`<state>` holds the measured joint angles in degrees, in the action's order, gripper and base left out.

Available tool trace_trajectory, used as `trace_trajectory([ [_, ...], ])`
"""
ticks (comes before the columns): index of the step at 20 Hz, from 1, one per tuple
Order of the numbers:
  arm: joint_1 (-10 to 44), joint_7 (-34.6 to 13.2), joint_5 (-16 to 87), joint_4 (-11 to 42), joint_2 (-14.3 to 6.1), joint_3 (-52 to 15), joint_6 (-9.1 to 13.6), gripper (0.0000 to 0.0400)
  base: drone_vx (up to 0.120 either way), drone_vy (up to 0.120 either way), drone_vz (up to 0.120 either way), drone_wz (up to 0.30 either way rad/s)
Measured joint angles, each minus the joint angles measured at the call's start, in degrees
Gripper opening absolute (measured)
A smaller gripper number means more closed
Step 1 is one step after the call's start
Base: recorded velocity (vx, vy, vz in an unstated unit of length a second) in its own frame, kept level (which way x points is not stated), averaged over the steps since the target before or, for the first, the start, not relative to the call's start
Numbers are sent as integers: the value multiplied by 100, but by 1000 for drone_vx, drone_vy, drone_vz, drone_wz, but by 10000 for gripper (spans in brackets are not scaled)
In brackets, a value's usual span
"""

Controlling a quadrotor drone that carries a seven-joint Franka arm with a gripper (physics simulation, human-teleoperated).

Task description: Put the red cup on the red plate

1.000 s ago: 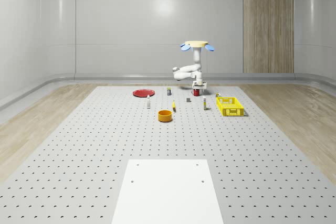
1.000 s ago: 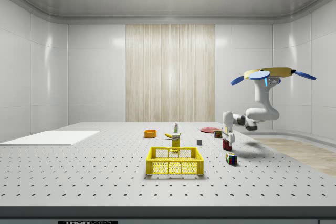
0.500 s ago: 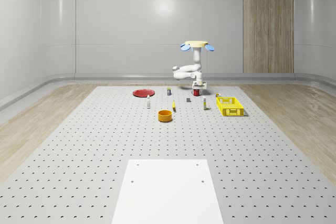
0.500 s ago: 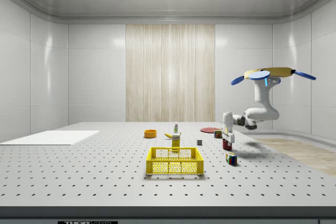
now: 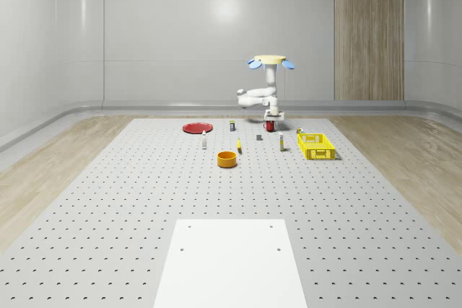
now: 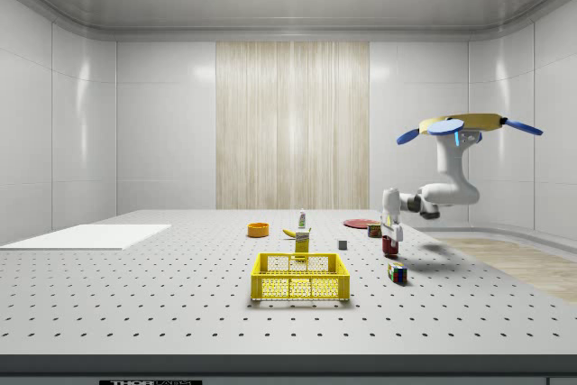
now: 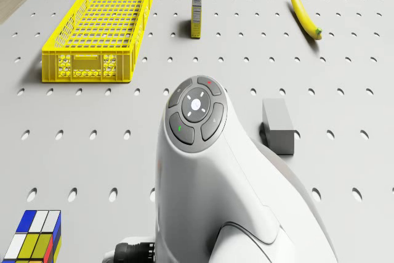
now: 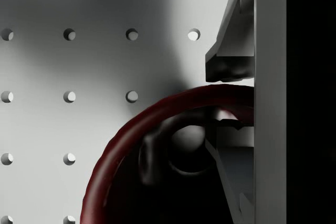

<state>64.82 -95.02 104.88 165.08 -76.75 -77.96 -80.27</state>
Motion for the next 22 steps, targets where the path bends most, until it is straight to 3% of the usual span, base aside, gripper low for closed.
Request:
trace_trajectory([
  [14,97,-97,-410,12,-256,-357,-157,100,0,-120,120,0],
  [16,104,-104,-432,11,-297,-369,-193,100,0,-120,0,0],
  [22,123,-123,-487,7,-415,-396,-301,100,-113,-120,0,0],
])
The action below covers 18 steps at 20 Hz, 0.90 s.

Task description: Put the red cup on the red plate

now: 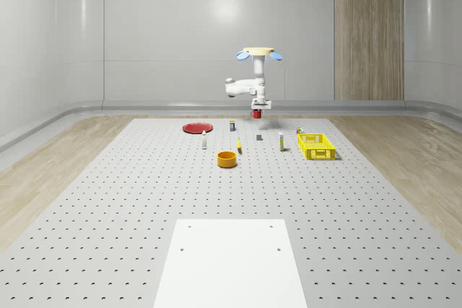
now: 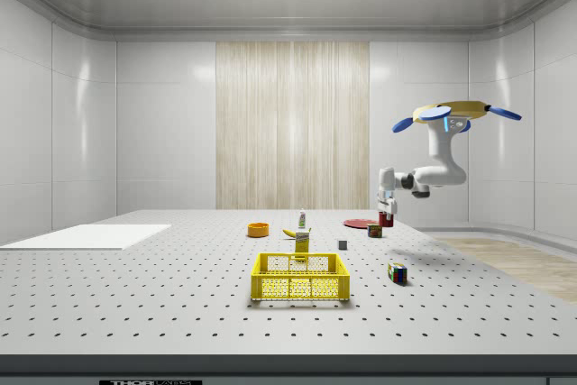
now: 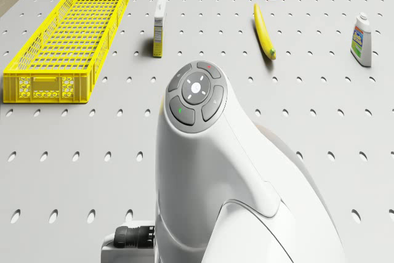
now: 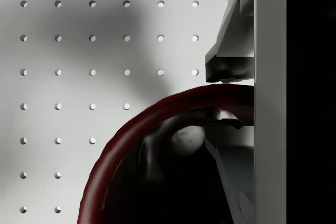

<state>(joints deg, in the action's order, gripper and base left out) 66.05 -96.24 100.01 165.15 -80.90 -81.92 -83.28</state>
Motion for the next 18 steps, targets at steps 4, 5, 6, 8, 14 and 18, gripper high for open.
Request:
trace_trajectory([
  [4,11,-11,-32,-2,-74,-13,-69,100,0,-120,40,0],
  [5,14,-13,-39,-3,-92,-17,-86,100,0,-120,120,0],
  [6,17,-16,-47,-4,-110,-20,-102,100,0,-120,80,0],
  [8,22,-20,-61,-5,-145,-25,-135,100,0,-120,0,0],
  [14,37,-33,-102,-8,-244,-41,-227,100,0,-120,0,0],
  [18,45,-41,-126,-10,-306,-51,-285,100,0,-120,0,0],
])
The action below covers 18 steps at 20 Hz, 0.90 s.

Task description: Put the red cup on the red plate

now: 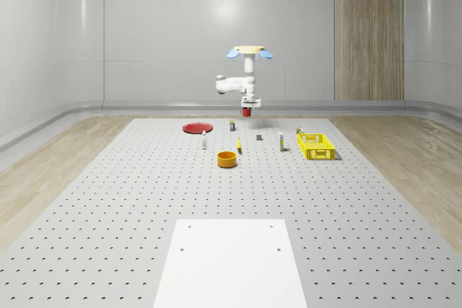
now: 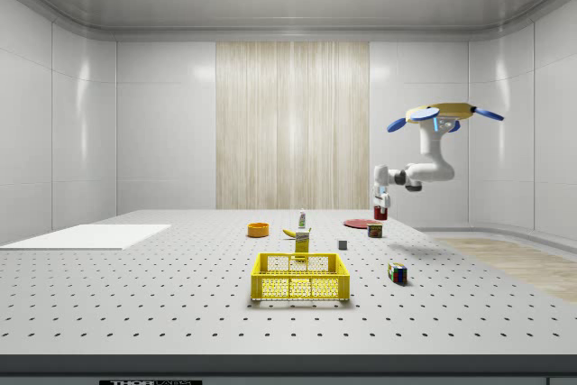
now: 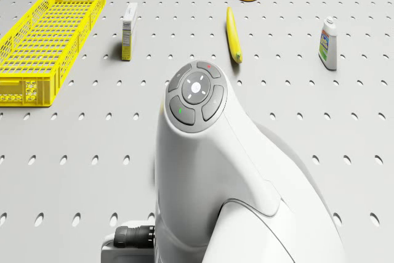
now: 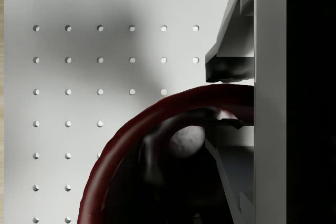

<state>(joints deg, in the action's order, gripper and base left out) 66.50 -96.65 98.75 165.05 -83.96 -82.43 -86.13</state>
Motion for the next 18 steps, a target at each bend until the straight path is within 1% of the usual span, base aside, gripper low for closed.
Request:
trace_trajectory([
  [12,23,-20,-66,-5,-165,-25,-154,100,0,-120,0,0],
  [15,28,-24,-80,-6,-202,-30,-189,100,-107,-120,0,0],
  [18,33,-28,-94,-7,-237,-35,-221,100,-13,-120,0,0],
])
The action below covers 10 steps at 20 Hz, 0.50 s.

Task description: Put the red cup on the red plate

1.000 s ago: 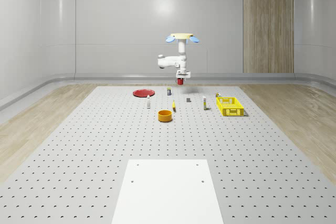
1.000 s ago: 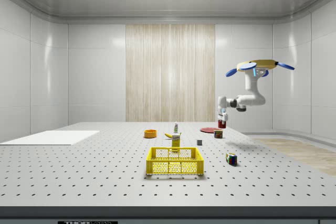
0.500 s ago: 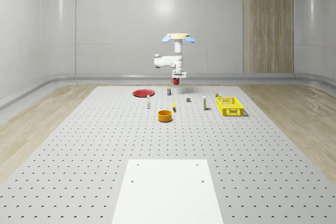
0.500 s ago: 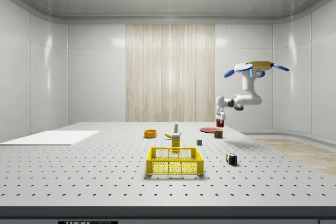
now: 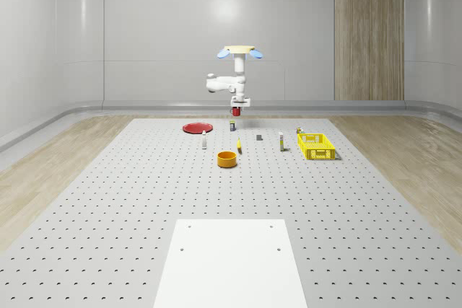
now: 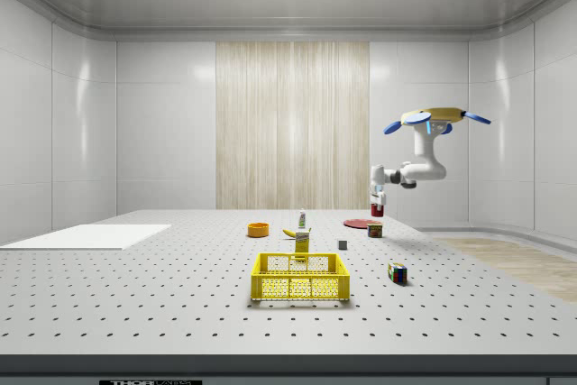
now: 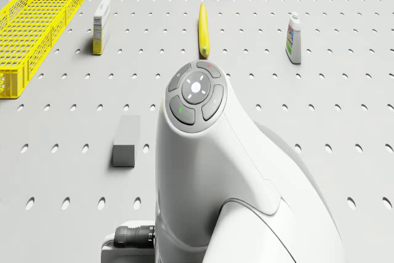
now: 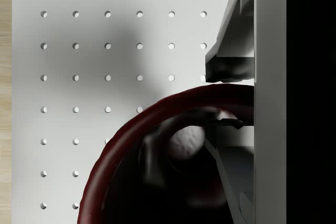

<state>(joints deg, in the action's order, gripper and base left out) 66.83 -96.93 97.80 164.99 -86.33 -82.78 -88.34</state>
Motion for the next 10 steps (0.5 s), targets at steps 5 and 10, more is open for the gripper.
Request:
trace_trajectory([
  [5,7,-6,-22,-1,-55,-8,-51,100,32,-120,0,0],
  [10,14,-11,-41,-3,-105,-15,-98,100,-96,-120,0,0],
])
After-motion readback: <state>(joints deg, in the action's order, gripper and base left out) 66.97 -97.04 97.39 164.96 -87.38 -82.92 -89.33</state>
